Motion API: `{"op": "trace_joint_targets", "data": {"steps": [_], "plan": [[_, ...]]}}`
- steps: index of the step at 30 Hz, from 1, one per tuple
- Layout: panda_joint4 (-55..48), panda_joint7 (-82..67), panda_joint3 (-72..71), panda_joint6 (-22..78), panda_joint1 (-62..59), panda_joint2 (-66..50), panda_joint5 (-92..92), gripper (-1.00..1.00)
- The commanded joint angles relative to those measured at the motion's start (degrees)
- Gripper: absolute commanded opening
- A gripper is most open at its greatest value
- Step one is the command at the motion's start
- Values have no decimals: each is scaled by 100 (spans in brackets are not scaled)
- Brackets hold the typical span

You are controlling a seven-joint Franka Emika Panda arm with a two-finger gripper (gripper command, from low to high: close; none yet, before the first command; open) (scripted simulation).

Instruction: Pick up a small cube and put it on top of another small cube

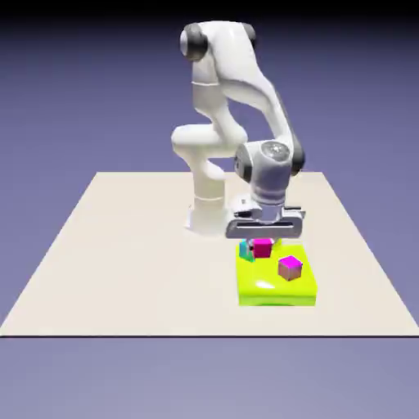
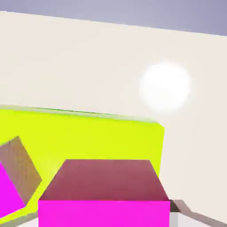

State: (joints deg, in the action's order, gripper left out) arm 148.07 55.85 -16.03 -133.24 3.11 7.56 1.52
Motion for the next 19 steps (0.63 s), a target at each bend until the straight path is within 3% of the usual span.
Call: {"op": "trace_joint_targets", "data": {"steps": [1, 9, 15, 16, 19], "plan": [[159, -80, 35, 40, 79, 208, 64, -100], [1407, -792, 309, 288, 706, 1781, 707, -100], [1779, -721, 206, -1157, 688, 703, 669, -100], [1779, -721, 206, -1157, 688, 702, 669, 100], [1651, -746, 241, -659, 694, 1074, 682, 100]]}}
